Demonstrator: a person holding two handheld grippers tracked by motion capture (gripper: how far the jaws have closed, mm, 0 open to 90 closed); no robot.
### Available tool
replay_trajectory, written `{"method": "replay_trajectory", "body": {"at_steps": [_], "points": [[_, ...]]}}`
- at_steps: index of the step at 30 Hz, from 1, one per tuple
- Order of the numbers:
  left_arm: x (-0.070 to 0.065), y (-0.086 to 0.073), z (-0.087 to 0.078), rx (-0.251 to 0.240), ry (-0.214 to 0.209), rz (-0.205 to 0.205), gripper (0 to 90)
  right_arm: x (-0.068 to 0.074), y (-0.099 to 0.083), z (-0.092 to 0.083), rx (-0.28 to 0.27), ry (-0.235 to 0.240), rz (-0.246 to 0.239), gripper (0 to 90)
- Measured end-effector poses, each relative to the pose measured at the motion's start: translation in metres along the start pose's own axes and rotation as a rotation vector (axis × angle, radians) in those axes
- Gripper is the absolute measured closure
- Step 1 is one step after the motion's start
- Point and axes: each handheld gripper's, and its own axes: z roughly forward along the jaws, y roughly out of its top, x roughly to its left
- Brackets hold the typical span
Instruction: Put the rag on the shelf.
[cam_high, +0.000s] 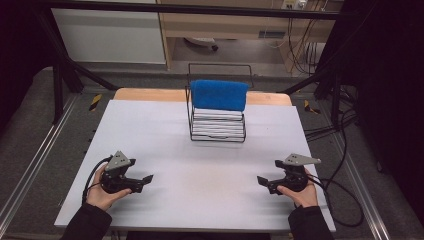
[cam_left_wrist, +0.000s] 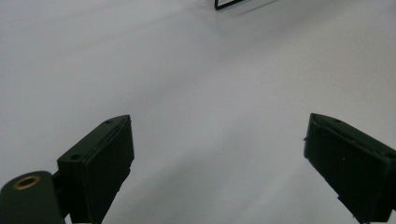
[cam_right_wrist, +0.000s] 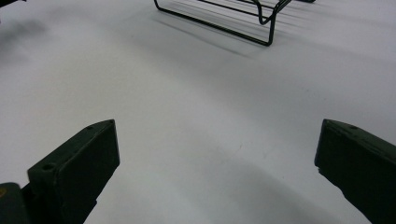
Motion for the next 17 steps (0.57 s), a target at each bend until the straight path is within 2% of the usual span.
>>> {"method": "replay_trajectory", "body": {"at_steps": [8,17], "points": [[0.001,-0.011,-0.002,0.008,-0.006,-0.007,8.8,-0.003,-0.017,-0.006,0.016,-0.001,0.027,0.8],[0.000,-0.017,-0.003,0.017,-0.006,-0.018,8.8,-0.003,-0.020,-0.006,0.026,-0.007,0.017,0.8]]}}
